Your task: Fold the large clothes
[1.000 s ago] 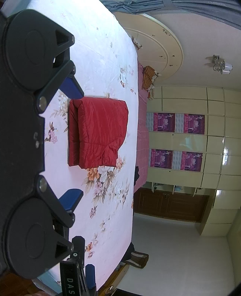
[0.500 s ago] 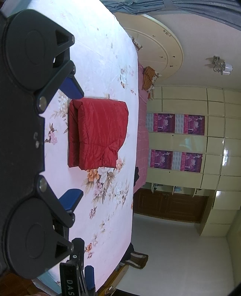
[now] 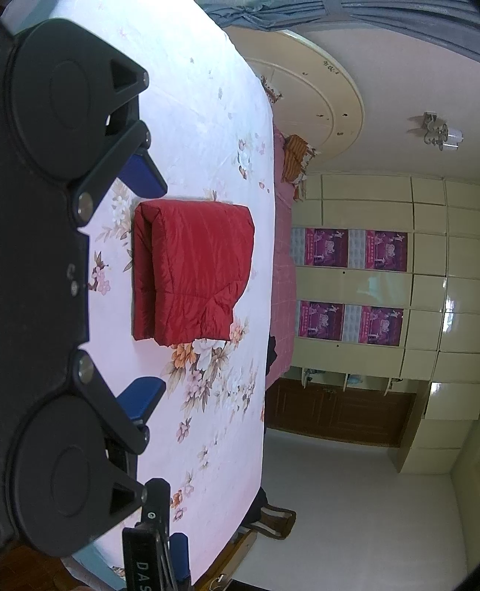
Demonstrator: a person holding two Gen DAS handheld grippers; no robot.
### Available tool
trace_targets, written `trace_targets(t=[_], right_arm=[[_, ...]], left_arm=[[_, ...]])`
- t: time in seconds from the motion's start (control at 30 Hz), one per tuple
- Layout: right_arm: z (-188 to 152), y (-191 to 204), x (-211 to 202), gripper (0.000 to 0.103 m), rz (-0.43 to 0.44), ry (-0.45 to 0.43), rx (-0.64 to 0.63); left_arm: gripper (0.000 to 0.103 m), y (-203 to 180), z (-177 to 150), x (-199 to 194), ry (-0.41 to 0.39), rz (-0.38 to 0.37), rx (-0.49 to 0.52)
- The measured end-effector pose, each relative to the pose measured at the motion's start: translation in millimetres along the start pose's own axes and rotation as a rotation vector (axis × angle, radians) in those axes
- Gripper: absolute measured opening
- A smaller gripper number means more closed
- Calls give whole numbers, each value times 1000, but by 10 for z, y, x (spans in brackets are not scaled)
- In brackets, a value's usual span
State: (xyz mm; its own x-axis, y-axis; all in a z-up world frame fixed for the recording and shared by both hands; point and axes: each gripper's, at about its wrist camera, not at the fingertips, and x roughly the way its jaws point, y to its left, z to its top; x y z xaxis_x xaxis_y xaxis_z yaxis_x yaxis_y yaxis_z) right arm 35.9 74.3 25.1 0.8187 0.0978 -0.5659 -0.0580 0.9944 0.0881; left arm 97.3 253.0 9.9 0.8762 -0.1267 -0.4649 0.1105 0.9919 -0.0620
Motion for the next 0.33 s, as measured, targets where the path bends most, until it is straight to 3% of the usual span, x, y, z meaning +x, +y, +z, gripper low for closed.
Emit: trace_targets(t=[0.33], right_arm=[[47, 37, 35, 103, 0, 1, 2]], left_arm=[[103, 37, -15, 49, 13, -34, -7]])
